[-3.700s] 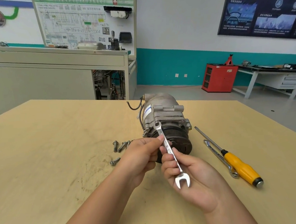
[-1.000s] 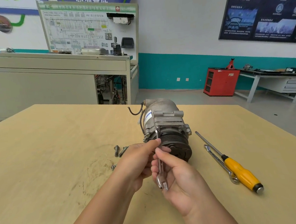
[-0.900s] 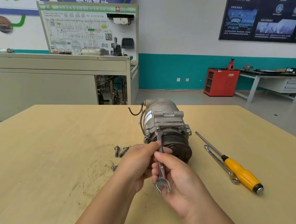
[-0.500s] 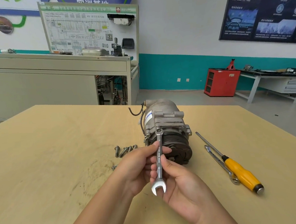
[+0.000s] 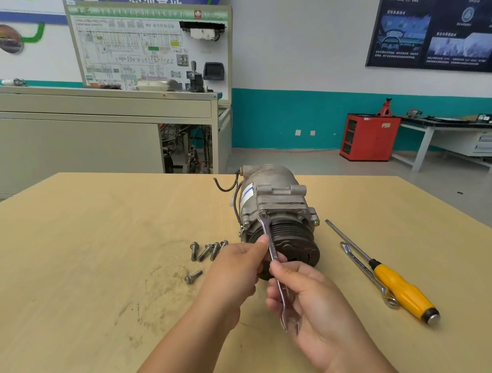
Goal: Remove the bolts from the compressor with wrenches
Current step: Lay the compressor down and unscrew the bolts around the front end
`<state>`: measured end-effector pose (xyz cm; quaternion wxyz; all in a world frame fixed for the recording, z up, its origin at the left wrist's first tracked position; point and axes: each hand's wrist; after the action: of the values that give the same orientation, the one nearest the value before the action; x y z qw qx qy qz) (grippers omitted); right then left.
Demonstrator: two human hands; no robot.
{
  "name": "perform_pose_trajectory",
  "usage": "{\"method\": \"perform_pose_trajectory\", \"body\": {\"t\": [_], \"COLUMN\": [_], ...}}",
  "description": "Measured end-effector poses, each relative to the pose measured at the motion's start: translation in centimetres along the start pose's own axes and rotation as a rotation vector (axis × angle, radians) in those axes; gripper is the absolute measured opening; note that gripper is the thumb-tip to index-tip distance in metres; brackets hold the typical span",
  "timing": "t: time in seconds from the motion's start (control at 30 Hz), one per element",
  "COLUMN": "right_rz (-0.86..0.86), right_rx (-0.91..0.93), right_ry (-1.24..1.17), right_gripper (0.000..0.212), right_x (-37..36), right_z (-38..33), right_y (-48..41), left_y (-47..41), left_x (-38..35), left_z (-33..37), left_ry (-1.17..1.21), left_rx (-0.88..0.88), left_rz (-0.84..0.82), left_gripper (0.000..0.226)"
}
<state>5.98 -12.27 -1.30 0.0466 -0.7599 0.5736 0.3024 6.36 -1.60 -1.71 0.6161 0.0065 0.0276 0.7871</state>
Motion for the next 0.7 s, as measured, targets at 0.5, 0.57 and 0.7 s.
{"method": "perform_pose_trajectory", "body": {"t": [0.5, 0.57, 0.7], "right_rz": [-0.331, -0.307, -0.222], "right_rx": [-0.264, -0.193, -0.078], "right_ry": [-0.375, -0.324, -0.205], "right_gripper": [0.025, 0.027, 0.023], "right_x": [1.1, 0.7, -0.3], "right_z": [-1.0, -0.9, -0.7], "right_y": [0.0, 0.0, 0.5], "left_y": [-0.2, -0.1, 0.0], "left_x": [-0.6, -0.5, -0.3], "left_z": [0.8, 0.9, 0.9], "left_ry": [0.593, 0.579, 0.375], "left_rx": [0.314, 0.303, 0.182], "left_rz": [-0.226, -0.259, -0.197], "left_gripper": [0.027, 0.03, 0.039]}}
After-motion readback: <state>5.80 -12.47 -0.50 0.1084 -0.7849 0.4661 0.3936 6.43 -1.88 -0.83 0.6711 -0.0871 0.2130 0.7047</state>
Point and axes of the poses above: each hand's wrist, its own y-axis away from the middle knuckle, its own x-axis out of the back of the hand, z = x × y, and after that the axes turned 1 degree about y, right-handed
